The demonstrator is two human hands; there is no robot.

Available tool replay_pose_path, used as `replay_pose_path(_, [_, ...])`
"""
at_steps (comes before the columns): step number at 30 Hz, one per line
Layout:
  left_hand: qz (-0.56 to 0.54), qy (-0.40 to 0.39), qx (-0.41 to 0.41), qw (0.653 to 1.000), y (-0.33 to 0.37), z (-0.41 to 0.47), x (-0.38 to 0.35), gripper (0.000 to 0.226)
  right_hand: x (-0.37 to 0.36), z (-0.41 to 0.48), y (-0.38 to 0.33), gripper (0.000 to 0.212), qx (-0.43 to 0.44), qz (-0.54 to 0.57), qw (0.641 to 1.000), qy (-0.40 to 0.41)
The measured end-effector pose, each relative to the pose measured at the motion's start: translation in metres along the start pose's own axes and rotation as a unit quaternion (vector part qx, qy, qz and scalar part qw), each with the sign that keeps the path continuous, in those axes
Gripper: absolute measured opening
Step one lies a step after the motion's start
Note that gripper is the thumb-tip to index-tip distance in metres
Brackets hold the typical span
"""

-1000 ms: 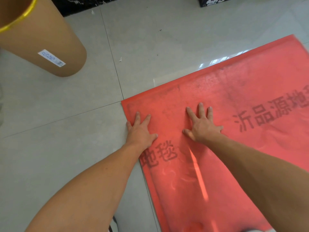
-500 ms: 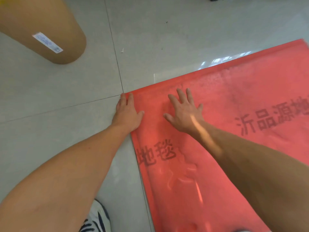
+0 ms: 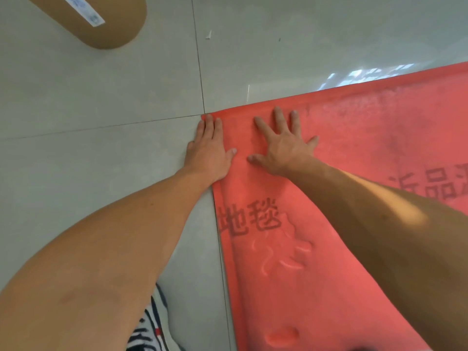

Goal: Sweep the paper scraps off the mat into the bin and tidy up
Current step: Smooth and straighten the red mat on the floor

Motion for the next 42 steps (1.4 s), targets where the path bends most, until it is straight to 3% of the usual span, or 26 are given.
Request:
replay_pose_path(15, [-0.017, -0.006, 0.001, 1.000, 0.002, 0.002, 0.005, 0.088, 0.001, -0.005, -0.005, 0.087, -0.041, 0.009, 0.999, -0.014])
replay_pose_path(20, [0.022, 0.028, -0.027, 0.999, 0.000, 0.010, 0.014, 0.085, 0.007, 0.006, -0.025, 0.086, 0.065, -0.043, 0.996, 0.048])
replay_pose_path(23, [0.037, 0.005, -0.027, 0.999, -0.001, 0.009, 0.009, 0.088, 0.007, 0.016, -0.028, 0.087, 0.112, -0.046, 0.992, 0.020])
replay_pose_path(31, [0.062, -0.041, -0.034, 0.997, -0.004, 0.012, 0.013, 0.081, 0.007, 0.023, -0.021, 0.099, 0.066, -0.055, 0.996, -0.002])
replay_pose_path(36, [0.069, 0.044, -0.066, 0.994, 0.013, 0.011, 0.014, 0.067, 0.007, 0.025, -0.008, 0.082, 0.071, -0.058, 0.994, 0.054])
replay_pose_path(42, [0.034, -0.015, -0.052, 0.998, 0.038, 0.019, -0.001, 0.073, 0.009, 0.028, 0.027, 0.077, 0.061, -0.045, 0.995, 0.065])
Point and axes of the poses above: each hand's wrist, its own z-axis towards the middle knuckle, its own x-axis out of the back of the hand, y = z × x, the point moved 2 cm from there along z, towards the middle knuckle, and after that the axes turned 5 degrees about y, right-handed, at the moved point
